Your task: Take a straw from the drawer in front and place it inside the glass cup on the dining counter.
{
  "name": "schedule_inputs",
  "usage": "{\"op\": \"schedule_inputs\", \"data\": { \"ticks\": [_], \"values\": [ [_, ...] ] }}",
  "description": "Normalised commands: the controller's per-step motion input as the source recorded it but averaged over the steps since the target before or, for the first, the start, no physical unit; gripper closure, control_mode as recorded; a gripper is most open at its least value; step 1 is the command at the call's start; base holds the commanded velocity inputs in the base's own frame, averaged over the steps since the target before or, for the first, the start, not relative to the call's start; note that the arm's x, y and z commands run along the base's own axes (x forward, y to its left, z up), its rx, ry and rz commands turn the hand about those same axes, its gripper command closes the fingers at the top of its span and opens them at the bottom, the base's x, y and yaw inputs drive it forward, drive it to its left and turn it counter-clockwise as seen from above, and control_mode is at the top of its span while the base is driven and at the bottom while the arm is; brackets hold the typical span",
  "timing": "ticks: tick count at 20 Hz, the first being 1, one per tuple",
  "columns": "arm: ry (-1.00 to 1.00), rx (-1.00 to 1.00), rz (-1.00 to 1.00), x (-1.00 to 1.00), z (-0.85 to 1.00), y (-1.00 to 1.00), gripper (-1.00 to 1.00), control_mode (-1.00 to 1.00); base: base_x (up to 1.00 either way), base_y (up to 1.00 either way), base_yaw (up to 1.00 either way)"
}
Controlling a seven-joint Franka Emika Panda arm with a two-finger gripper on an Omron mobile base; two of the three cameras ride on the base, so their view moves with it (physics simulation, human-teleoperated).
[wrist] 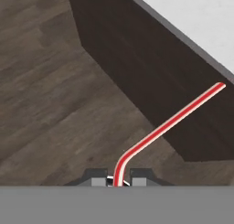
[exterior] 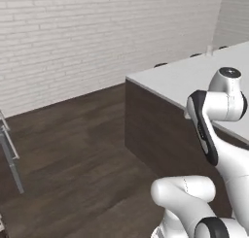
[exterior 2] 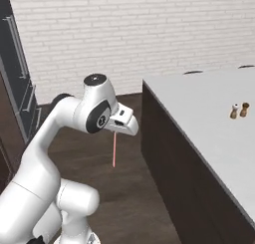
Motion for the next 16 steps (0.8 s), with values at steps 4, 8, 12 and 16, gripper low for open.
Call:
{"op": "schedule_inputs", "data": {
  "ticks": [4,8,12,16],
  "values": [
    [0.0,0.0,0.0,0.0,0.0,0.0,1.0,1.0,0.95,1.0,-0.35],
    [0.0,0.0,0.0,0.0,0.0,0.0,1.0,1.0,1.0,1.0,-0.31],
    [0.0,0.0,0.0,0.0,0.0,0.0,1.0,1.0,1.0,1.0,-0.29],
    [0.0,0.0,0.0,0.0,0.0,0.0,1.0,1.0,1.0,0.99,-0.25]
  ]
}}
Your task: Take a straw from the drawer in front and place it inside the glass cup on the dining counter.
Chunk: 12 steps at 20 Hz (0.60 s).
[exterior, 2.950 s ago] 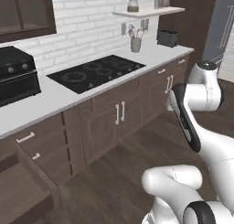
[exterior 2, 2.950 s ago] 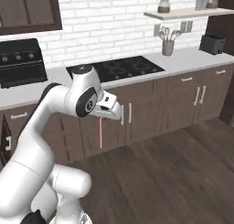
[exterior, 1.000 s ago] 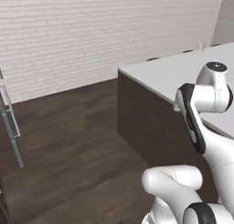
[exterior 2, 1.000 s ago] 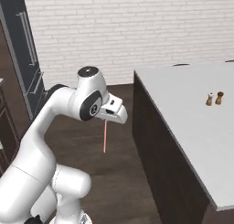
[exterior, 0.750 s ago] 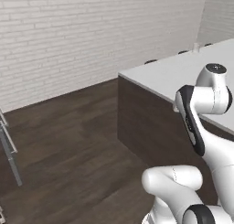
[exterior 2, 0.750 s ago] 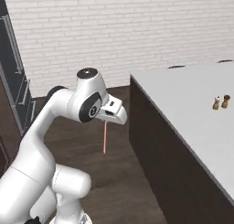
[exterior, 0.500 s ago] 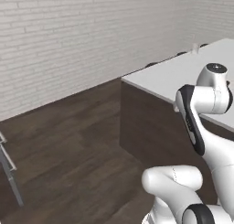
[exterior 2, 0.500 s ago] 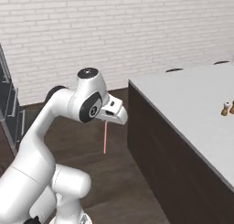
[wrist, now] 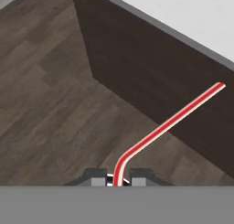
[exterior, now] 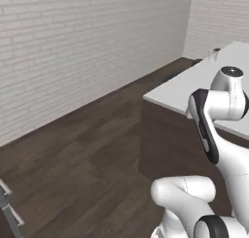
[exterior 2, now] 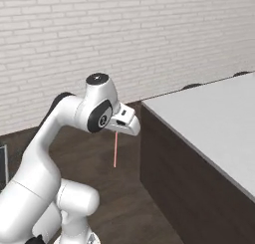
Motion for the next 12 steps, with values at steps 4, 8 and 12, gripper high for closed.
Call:
{"op": "schedule_inputs", "data": {
  "ticks": [4,8,12],
  "values": [
    [0.0,0.0,0.0,0.0,0.0,0.0,1.0,1.0,1.0,0.93,-0.23],
    [0.0,0.0,0.0,0.0,0.0,0.0,1.0,1.0,1.0,0.79,-0.23],
    [0.0,0.0,0.0,0.0,0.0,0.0,1.0,1.0,1.0,0.59,-0.23]
  ]
}}
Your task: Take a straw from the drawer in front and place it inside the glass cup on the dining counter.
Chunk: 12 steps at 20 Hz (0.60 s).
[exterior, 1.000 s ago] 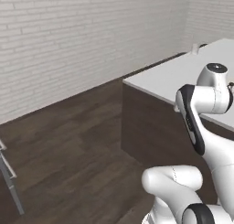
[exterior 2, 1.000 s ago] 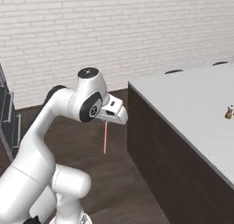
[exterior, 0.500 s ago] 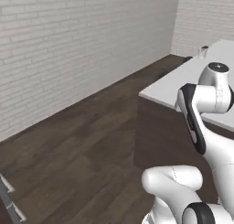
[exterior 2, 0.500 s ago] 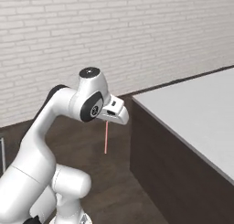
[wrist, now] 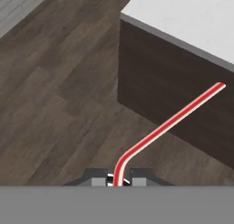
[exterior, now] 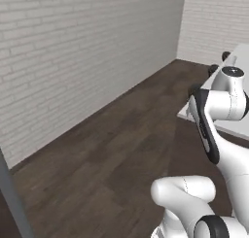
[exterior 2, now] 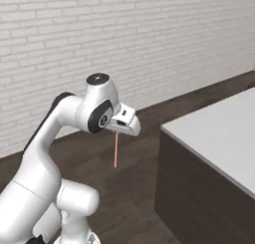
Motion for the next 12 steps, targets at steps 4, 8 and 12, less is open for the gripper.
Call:
{"op": "schedule_inputs", "data": {
  "ticks": [4,8,12],
  "values": [
    [0.0,0.0,0.0,0.0,0.0,0.0,1.0,1.0,1.0,0.44,-0.23],
    [0.0,0.0,0.0,0.0,0.0,0.0,1.0,1.0,1.0,0.15,-0.16],
    [0.0,0.0,0.0,0.0,0.0,0.0,1.0,1.0,1.0,0.0,-0.07]
  ]
}}
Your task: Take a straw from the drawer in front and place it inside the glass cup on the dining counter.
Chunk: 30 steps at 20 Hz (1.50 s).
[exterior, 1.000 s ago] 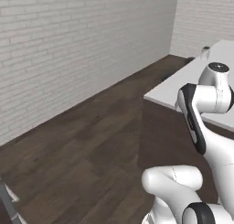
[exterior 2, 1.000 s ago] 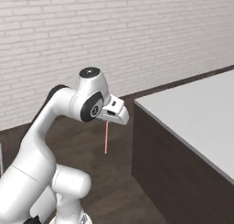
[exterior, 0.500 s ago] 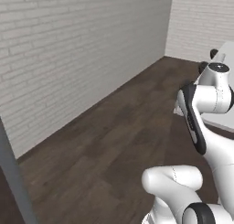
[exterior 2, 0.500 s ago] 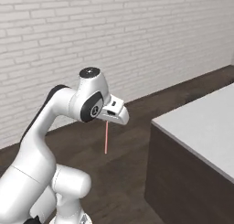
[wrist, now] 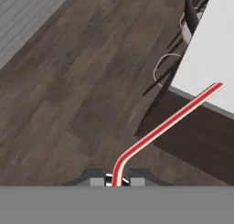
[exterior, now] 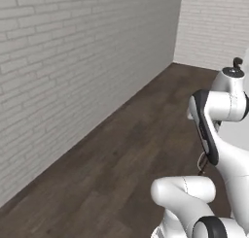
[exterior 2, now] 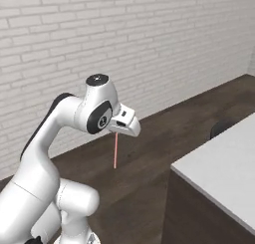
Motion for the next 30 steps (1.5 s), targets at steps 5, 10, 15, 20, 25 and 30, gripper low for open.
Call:
{"op": "schedule_inputs", "data": {
  "ticks": [5,10,15,20,25,30],
  "values": [
    [0.0,0.0,0.0,0.0,0.0,0.0,1.0,1.0,1.0,0.0,-0.03],
    [0.0,0.0,0.0,0.0,0.0,0.0,1.0,1.0,1.0,0.02,-0.21],
    [0.0,0.0,0.0,0.0,0.0,0.0,1.0,1.0,1.0,0.23,-0.48],
    [0.0,0.0,0.0,0.0,0.0,0.0,1.0,1.0,1.0,0.39,-0.56],
    [0.0,0.0,0.0,0.0,0.0,0.0,1.0,1.0,1.0,0.51,-0.54],
    [0.0,0.0,0.0,0.0,0.0,0.0,1.0,1.0,1.0,0.56,-0.54]
  ]
}}
